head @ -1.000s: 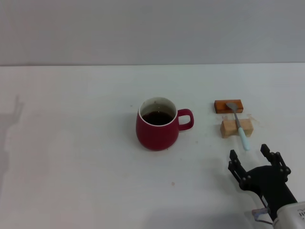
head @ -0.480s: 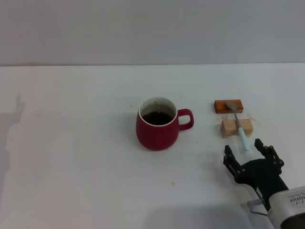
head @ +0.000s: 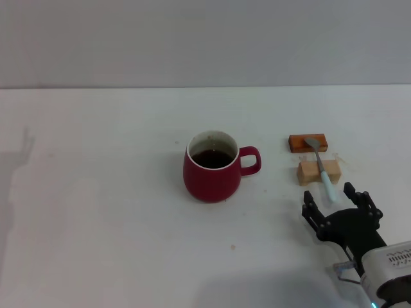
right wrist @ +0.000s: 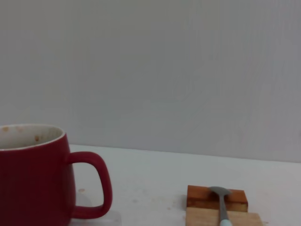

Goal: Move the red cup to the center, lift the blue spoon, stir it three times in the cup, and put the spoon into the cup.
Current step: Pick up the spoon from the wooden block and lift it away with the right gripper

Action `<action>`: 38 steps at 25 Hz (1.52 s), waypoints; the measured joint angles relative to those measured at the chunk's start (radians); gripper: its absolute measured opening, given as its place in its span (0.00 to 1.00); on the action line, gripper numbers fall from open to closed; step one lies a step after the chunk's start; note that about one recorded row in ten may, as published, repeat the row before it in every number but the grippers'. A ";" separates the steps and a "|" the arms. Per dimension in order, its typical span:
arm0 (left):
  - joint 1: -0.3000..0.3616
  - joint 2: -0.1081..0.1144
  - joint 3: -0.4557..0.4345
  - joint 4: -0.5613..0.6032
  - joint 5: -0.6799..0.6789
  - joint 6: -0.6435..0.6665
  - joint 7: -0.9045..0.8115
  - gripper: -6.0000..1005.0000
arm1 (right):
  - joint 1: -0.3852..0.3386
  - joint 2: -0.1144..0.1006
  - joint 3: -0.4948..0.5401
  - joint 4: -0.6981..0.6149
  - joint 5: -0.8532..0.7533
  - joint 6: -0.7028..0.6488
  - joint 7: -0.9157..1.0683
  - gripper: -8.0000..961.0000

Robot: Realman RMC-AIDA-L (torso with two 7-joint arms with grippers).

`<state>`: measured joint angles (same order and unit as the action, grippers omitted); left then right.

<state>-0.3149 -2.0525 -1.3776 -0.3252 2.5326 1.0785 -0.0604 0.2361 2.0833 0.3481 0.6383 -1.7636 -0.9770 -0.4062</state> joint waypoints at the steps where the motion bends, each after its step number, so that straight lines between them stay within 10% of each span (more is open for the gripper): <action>1: 0.000 0.000 0.000 0.000 0.000 0.000 0.000 0.84 | 0.000 0.000 0.000 0.000 0.000 0.000 0.000 0.82; 38: 0.003 0.000 0.000 0.000 0.000 0.010 -0.001 0.84 | 0.021 0.003 0.022 -0.023 -0.001 0.000 0.042 0.70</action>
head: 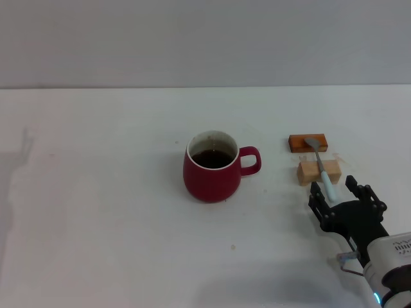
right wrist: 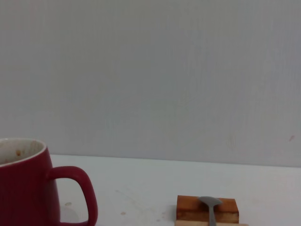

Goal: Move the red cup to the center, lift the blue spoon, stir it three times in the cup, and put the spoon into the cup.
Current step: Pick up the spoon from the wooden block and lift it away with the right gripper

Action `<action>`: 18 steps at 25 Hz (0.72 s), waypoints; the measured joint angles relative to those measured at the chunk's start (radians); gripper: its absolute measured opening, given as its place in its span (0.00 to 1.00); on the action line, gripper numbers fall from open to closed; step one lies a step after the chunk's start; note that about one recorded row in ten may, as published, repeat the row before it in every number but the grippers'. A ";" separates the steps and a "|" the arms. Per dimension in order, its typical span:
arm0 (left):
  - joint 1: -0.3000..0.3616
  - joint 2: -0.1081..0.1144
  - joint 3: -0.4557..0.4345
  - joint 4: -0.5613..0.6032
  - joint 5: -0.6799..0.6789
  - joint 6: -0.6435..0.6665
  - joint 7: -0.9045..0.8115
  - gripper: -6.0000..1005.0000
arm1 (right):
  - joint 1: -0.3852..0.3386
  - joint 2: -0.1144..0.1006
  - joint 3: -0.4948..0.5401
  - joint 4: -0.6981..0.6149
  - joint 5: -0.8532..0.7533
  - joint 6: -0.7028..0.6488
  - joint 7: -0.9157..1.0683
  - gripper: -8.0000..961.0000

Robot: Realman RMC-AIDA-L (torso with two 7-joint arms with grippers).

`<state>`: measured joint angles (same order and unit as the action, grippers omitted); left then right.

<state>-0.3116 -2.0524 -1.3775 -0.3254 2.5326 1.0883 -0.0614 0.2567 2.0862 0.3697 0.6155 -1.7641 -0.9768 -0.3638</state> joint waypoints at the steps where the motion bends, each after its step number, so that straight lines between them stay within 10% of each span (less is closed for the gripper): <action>1: 0.000 0.000 0.000 0.000 0.000 0.000 0.000 0.84 | 0.000 0.000 0.000 0.000 0.000 0.000 0.000 0.70; 18: 0.005 -0.003 0.000 0.000 -0.003 0.007 -0.001 0.84 | 0.020 -0.003 0.000 -0.004 0.000 0.037 0.012 0.63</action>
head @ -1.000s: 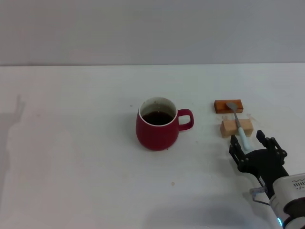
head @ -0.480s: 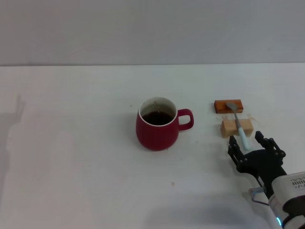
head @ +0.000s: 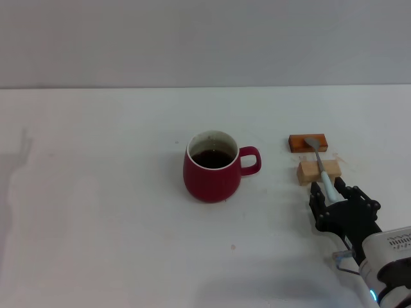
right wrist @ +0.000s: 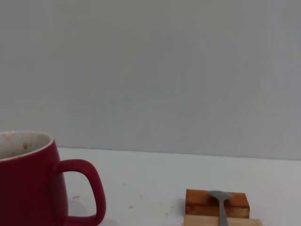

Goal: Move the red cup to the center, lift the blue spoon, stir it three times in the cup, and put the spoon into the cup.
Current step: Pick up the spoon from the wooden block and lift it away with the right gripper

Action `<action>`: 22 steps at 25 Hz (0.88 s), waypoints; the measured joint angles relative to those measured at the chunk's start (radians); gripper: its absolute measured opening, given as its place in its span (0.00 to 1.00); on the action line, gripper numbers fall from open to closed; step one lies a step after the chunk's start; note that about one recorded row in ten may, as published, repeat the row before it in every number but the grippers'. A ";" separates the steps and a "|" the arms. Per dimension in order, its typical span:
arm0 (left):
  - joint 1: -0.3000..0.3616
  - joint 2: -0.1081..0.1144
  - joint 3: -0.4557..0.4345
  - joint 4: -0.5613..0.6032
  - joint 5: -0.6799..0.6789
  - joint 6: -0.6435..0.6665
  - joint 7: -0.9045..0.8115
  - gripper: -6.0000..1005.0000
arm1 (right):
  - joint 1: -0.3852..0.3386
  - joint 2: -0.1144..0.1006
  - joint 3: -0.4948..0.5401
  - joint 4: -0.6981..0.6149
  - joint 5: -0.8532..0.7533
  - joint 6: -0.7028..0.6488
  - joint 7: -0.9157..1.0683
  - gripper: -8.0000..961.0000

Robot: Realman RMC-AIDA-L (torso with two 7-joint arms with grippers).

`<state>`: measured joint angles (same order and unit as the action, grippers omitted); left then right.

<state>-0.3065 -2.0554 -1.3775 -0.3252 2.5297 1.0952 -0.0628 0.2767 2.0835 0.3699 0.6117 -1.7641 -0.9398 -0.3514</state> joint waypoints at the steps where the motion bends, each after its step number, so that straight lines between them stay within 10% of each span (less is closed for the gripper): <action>1: 0.000 0.000 0.000 0.000 0.000 0.000 0.000 0.84 | 0.000 0.000 0.000 -0.001 0.000 0.000 0.000 0.62; 6: 0.001 0.000 0.000 0.000 -0.002 0.000 0.000 0.84 | 0.002 0.000 0.000 -0.006 0.000 0.001 0.000 0.46; 22: 0.006 0.000 0.000 0.000 -0.005 0.001 0.000 0.84 | 0.009 0.001 0.001 -0.007 0.000 0.001 0.000 0.35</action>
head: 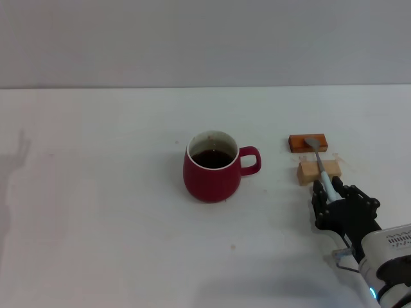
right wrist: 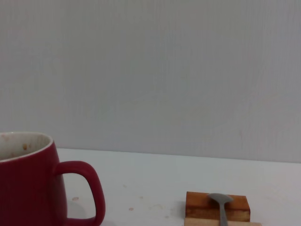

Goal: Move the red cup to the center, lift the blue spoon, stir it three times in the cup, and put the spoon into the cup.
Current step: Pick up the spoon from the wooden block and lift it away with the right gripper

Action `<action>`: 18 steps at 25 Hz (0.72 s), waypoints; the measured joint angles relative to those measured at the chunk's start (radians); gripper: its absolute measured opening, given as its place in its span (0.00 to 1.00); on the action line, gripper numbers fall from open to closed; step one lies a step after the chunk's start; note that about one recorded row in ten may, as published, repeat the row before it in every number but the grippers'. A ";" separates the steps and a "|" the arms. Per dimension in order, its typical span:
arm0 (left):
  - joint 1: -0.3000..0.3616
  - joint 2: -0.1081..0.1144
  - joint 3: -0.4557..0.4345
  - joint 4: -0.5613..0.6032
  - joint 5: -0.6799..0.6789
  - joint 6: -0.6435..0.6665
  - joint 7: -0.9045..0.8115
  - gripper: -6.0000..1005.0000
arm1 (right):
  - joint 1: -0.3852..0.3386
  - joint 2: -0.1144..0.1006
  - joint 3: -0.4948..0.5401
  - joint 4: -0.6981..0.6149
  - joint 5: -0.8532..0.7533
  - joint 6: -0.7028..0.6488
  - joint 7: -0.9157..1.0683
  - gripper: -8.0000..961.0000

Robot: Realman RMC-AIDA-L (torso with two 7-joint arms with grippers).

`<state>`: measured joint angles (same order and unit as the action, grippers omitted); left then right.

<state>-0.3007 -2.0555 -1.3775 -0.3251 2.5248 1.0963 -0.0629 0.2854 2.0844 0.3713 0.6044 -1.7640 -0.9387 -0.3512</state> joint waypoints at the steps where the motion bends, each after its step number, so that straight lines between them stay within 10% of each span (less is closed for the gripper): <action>1: 0.000 0.000 0.000 0.000 0.000 0.000 0.000 0.84 | 0.000 0.000 0.000 0.000 0.000 0.000 0.000 0.34; 18: 0.004 0.000 0.000 0.000 0.000 0.009 -0.001 0.84 | -0.006 0.000 0.000 0.000 0.000 -0.008 0.000 0.26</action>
<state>-0.2966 -2.0555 -1.3775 -0.3251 2.5250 1.1058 -0.0643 0.2791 2.0846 0.3712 0.6043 -1.7641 -0.9464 -0.3512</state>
